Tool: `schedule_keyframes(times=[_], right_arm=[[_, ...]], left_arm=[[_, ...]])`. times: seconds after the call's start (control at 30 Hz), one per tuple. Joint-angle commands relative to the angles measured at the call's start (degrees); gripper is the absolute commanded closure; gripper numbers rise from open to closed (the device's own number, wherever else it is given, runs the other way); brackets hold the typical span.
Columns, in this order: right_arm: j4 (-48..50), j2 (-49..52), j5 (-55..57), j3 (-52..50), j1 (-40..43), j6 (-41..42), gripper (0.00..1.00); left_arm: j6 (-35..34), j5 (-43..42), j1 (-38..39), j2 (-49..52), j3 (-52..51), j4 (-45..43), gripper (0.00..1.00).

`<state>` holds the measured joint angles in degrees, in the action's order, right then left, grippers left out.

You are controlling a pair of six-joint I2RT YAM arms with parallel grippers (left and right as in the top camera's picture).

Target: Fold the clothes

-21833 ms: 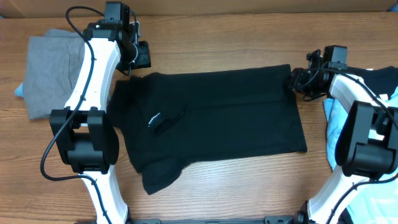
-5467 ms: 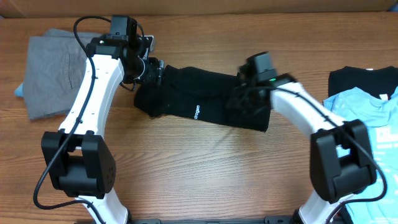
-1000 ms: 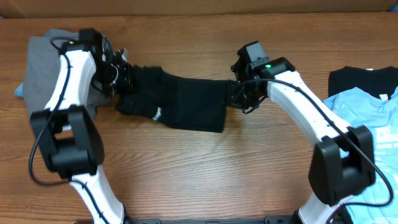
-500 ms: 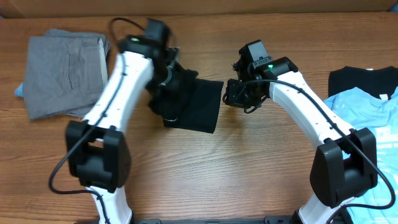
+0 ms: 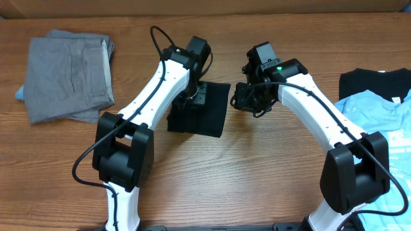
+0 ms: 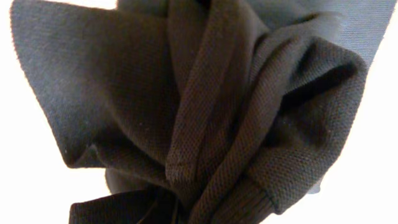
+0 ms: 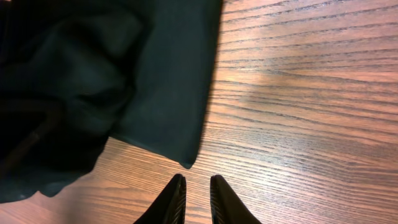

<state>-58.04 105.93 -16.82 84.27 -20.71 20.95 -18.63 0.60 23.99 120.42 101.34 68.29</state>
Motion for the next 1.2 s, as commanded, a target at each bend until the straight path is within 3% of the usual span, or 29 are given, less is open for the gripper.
schedule_keyframes(times=[0.0,0.13,0.3,0.77,0.97,1.07,1.13,1.17], right_arm=[[0.24,-0.17,0.74,0.22,0.26,-0.35,0.83],[0.31,-0.17,0.76,0.22,0.26,-0.35,0.83],[0.76,-0.17,0.76,0.22,0.26,-0.35,0.83],[-0.59,-0.17,1.42,0.22,0.26,-0.37,0.83],[-1.53,-0.17,2.27,0.22,0.26,-0.37,0.83],[-1.51,-0.17,2.27,0.22,0.26,-0.37,0.83],[-1.64,-0.17,2.27,0.22,0.26,-0.37,0.83],[-1.73,-0.17,2.27,0.22,0.26,-0.37,0.83]], left_arm=[[-2.21,5.81,-2.97,-0.04,1.25,1.92,0.96],[-2.21,9.07,-6.54,-0.55,2.60,4.96,0.96],[-3.56,7.30,-8.44,-0.55,3.78,3.72,0.96],[-7.85,12.00,1.95,3.67,3.76,-1.01,0.93],[-9.25,6.54,3.61,7.56,3.76,-2.82,0.66],[-8.63,5.33,4.59,7.39,4.13,-3.65,0.31],[-7.63,5.33,5.11,7.28,5.27,-3.13,0.00],[-7.13,5.33,5.29,7.28,6.32,-2.32,0.00]])
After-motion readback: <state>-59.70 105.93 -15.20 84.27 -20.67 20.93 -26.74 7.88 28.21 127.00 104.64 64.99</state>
